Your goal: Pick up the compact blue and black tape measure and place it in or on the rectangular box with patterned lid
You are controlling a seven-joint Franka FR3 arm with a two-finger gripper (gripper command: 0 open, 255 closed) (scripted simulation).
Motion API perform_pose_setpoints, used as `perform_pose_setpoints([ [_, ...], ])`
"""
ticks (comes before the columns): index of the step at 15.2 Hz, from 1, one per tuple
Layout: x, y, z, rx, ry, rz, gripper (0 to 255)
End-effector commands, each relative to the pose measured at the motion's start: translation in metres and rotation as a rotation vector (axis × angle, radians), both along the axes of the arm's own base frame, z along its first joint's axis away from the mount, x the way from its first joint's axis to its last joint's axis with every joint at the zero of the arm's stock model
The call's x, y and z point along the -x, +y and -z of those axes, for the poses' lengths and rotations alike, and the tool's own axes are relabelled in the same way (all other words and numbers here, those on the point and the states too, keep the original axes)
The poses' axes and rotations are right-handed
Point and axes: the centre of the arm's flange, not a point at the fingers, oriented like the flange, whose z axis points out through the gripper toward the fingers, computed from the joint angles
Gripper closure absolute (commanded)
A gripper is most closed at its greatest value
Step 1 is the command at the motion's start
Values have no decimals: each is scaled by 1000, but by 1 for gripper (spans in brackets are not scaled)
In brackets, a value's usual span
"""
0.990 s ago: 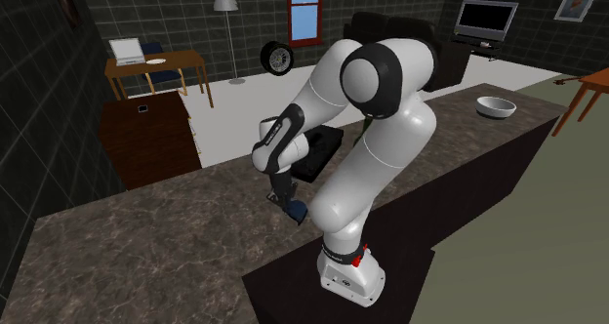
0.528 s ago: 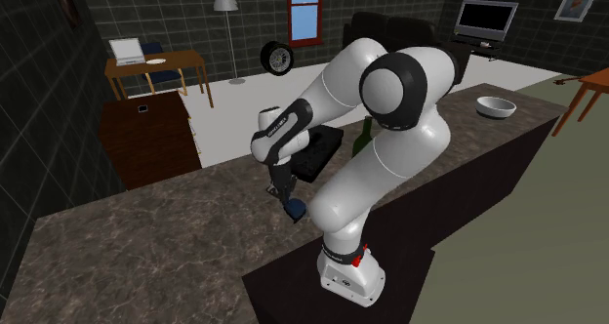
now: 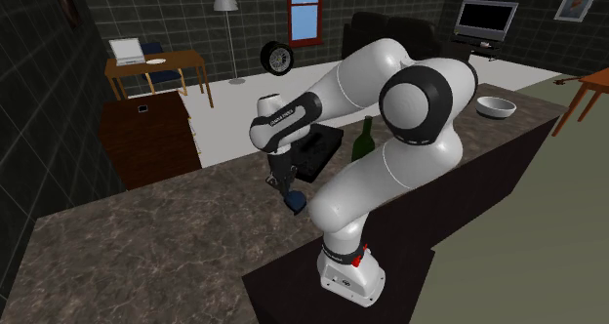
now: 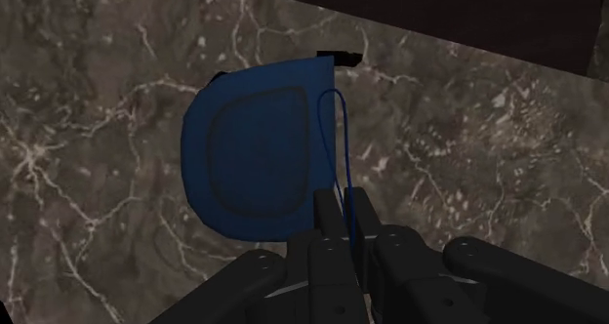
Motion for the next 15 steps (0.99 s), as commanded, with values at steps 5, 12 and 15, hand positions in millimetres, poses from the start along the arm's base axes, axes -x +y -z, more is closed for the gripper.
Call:
perform_pose_setpoints([
  [5, -1, 0, -31, 0, 1, 0, 255],
  [12, -1, 0, -68, 0, 1, 0, 255],
  [15, -1, 0, -84, 0, 1, 0, 255],
])
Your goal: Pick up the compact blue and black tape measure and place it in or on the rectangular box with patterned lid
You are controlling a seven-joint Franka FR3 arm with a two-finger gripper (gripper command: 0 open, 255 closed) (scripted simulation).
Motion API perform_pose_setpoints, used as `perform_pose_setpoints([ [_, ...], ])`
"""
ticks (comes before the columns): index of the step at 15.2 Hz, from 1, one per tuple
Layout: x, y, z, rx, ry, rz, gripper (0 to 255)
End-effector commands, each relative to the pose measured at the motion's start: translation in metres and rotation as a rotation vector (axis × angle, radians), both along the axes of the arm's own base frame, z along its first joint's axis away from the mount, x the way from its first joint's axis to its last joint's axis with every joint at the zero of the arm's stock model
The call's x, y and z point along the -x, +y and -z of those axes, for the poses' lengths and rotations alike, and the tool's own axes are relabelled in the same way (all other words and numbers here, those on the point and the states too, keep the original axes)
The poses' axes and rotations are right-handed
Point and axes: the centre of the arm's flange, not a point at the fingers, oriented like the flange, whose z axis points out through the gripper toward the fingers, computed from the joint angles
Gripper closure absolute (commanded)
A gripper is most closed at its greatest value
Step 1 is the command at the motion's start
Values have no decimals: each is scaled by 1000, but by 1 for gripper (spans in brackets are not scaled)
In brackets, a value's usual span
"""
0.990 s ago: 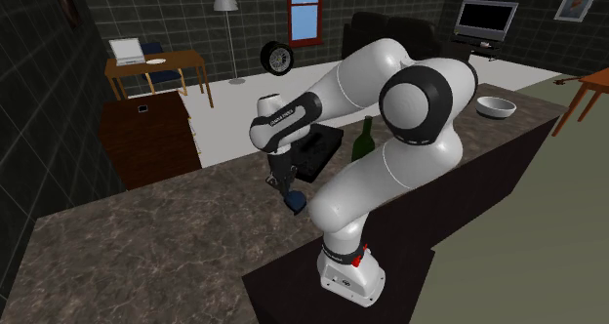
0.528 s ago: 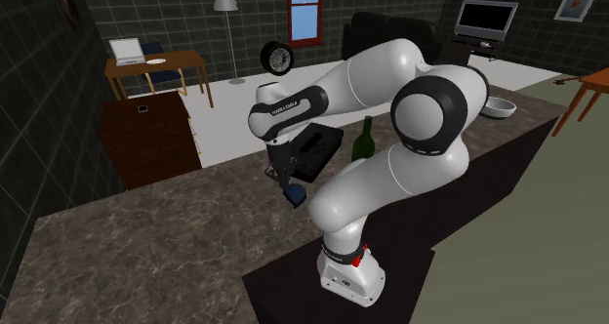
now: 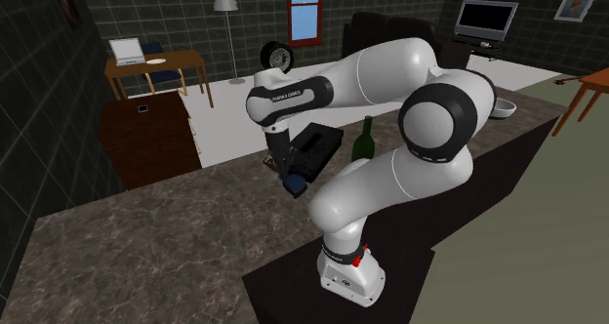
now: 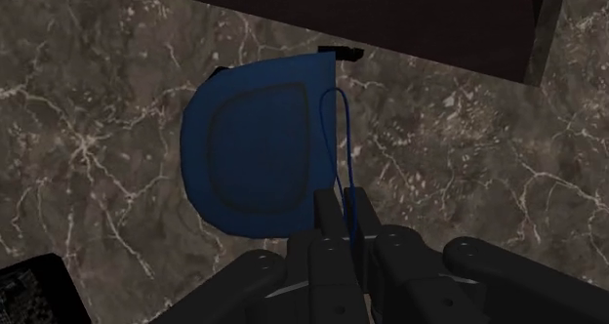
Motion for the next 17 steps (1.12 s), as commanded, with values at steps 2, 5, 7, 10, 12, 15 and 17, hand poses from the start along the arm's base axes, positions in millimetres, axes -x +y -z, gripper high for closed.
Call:
perform_pose_setpoints([
  [2, 0, 1, -11, 0, 1, 0, 255],
  [5, -16, -35, -13, 0, 1, 0, 255],
  [7, -27, -59, -14, 0, 1, 0, 255],
  [10, -43, -96, -16, 0, 1, 0, 255],
  [12, -54, -120, -18, 0, 1, 0, 255],
  [15, -70, -156, -20, 0, 1, 0, 255],
  [17, -81, -180, -21, 0, 1, 0, 255],
])
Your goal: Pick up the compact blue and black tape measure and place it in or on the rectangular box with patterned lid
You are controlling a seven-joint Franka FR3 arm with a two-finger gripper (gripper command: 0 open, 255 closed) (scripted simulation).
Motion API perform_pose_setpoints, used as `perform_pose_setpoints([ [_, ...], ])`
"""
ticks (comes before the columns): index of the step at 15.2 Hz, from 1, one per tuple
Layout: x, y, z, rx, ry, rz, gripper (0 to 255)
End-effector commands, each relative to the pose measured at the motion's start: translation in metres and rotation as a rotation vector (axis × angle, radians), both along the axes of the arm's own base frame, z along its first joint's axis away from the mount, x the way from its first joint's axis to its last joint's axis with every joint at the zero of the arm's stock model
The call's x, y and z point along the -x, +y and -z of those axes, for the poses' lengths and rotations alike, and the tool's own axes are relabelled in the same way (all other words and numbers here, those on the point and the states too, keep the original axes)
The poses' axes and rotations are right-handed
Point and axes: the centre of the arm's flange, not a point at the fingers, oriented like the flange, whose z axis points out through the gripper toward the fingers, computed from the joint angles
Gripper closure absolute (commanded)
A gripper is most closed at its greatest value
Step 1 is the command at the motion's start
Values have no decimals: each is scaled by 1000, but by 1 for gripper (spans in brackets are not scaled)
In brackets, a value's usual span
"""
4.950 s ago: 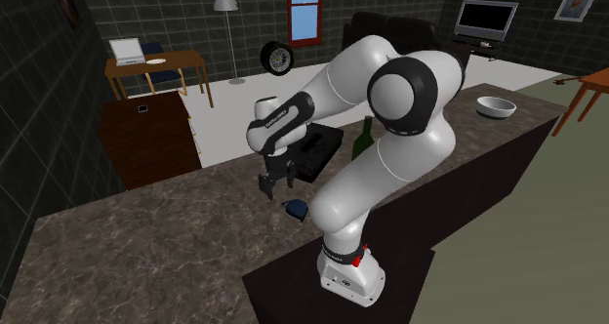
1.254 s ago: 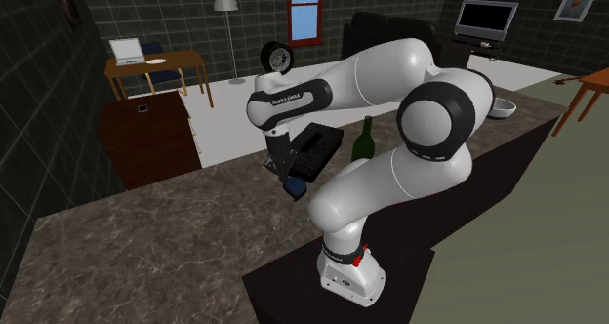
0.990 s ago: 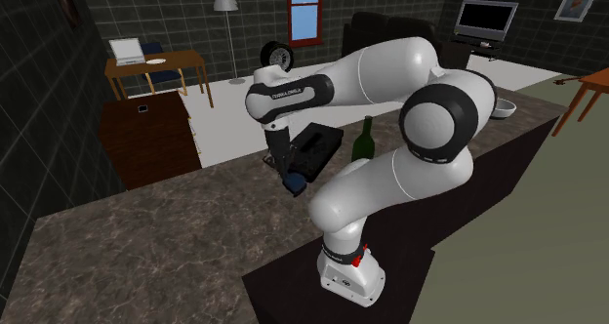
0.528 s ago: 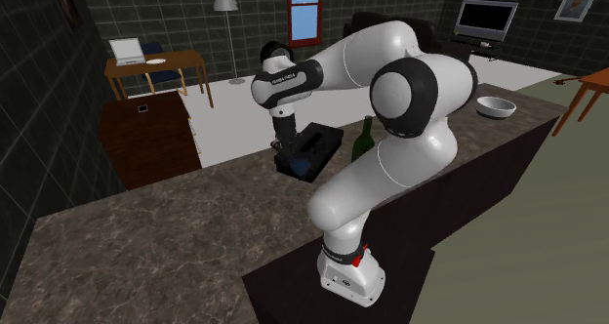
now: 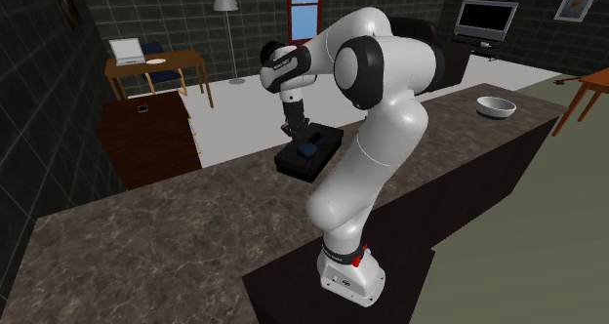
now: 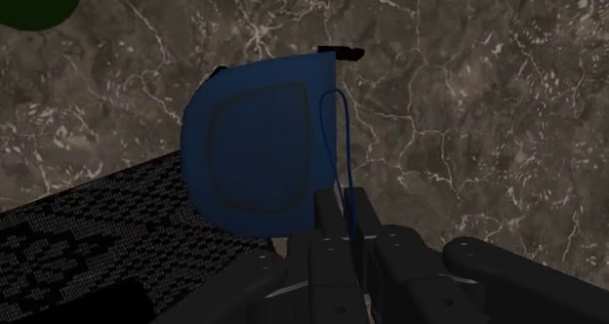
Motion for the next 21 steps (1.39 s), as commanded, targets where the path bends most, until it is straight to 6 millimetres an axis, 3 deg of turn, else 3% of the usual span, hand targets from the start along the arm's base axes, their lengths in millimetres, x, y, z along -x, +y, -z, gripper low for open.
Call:
perform_pose_setpoints([
  [1, -12, -22, -1, 1, 0, -2, 255],
  [18, -103, -226, -13, 1, 0, -2, 255],
  [19, -112, -247, -14, 1, 0, -2, 255],
  [21, -112, -247, -3, 1, 0, -2, 255],
])
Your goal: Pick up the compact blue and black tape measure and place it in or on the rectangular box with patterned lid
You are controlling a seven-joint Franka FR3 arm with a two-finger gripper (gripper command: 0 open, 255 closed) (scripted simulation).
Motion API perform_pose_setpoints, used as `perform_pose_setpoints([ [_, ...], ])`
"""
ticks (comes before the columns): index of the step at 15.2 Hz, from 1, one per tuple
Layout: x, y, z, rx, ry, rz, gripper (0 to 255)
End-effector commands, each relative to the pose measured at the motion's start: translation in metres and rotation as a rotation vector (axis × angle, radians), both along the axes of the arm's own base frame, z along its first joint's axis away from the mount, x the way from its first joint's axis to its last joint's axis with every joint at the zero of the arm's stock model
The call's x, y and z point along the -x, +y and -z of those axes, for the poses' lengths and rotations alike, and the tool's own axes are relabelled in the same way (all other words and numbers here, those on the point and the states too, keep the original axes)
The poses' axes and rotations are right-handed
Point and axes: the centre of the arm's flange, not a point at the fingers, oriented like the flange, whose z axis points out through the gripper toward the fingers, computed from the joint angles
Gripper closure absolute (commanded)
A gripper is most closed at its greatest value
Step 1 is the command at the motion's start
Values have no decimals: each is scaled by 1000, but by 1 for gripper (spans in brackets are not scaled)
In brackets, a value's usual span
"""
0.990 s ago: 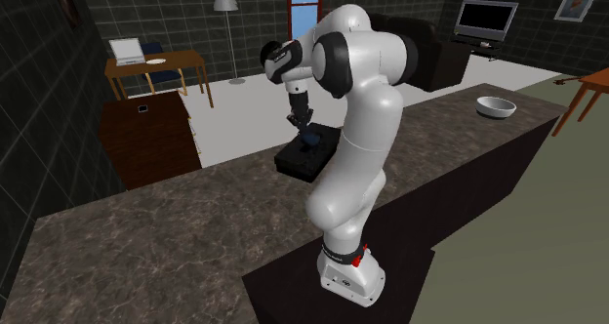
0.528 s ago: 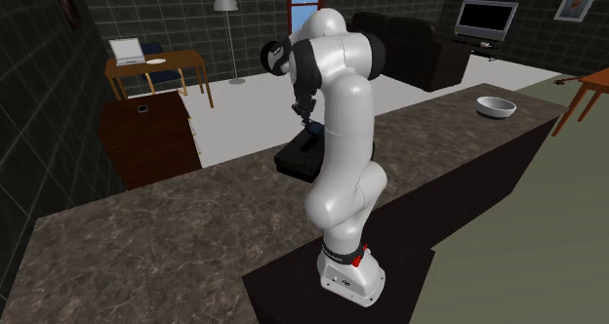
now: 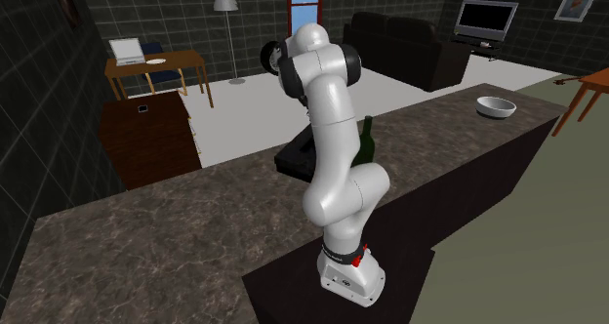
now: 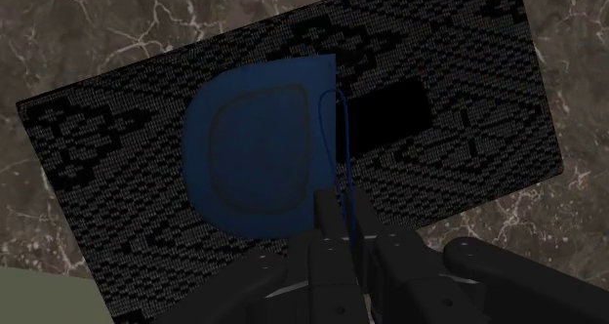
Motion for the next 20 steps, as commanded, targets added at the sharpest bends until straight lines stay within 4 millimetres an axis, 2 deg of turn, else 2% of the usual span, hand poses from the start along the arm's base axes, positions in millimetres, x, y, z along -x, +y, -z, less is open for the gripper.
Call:
perform_pose_setpoints([
  [1, -1, -4, 8, 0, -1, -1, 255],
  [15, -1, -4, 81, 0, -1, -1, 255],
  [20, -1, -4, 85, 0, -1, -1, 255],
])
